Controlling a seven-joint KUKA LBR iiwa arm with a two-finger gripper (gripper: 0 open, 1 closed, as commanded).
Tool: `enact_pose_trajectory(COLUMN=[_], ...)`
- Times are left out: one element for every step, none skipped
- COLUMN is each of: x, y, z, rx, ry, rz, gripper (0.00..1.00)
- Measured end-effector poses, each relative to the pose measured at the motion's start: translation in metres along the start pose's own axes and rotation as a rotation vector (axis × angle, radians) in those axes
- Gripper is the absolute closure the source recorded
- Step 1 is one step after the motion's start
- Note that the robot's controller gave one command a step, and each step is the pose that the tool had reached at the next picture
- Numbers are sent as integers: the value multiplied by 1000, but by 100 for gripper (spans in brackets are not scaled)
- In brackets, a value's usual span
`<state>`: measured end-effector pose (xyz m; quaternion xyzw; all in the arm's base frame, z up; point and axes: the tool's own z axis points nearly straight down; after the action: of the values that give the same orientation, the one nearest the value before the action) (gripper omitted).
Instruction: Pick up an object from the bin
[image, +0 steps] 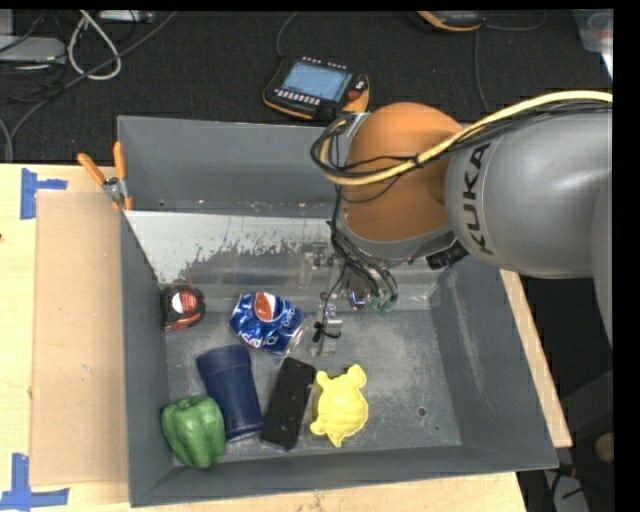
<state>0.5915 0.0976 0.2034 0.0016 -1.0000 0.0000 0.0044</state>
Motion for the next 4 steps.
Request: enact_pose_trajectory(x=[-2, -29, -30, -23], y=[-1, 44, 47, 44], z=[-5, 132, 57, 130], rx=[-1, -2, -2, 1], ry=[-8, -7, -18, 10], rz=[4, 81, 33, 71], gripper=[0, 0, 0, 0])
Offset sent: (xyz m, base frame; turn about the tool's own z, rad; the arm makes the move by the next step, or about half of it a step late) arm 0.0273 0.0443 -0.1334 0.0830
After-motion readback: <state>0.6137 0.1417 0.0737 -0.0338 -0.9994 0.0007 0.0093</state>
